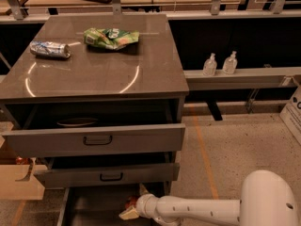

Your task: Place apple into bottom drawer

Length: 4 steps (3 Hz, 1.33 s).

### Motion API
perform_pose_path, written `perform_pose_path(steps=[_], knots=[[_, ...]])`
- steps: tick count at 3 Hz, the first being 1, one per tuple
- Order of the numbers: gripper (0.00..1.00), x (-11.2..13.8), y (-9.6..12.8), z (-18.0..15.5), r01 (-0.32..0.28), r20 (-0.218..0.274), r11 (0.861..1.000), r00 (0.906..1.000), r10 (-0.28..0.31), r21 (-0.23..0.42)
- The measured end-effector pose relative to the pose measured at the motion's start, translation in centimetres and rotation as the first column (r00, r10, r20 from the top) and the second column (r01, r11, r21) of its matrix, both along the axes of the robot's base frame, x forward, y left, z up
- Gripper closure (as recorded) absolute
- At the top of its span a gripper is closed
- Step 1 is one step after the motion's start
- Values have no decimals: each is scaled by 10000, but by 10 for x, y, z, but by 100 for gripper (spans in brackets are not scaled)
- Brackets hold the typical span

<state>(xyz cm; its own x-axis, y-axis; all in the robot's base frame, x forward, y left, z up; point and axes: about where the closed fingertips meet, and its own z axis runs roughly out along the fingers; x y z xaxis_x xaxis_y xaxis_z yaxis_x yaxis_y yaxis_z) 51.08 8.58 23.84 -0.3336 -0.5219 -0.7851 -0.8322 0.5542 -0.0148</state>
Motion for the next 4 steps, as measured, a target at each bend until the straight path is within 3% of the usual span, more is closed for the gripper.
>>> perform_pose_path(steps=[2, 3, 4], knots=[[0, -16, -8, 11, 3, -590, 9992, 9983, 21, 405], [0, -47, -22, 26, 145, -1171, 9983, 9931, -78, 563], [0, -75, -38, 36, 506, -1884, 9982, 9811, -434, 336]])
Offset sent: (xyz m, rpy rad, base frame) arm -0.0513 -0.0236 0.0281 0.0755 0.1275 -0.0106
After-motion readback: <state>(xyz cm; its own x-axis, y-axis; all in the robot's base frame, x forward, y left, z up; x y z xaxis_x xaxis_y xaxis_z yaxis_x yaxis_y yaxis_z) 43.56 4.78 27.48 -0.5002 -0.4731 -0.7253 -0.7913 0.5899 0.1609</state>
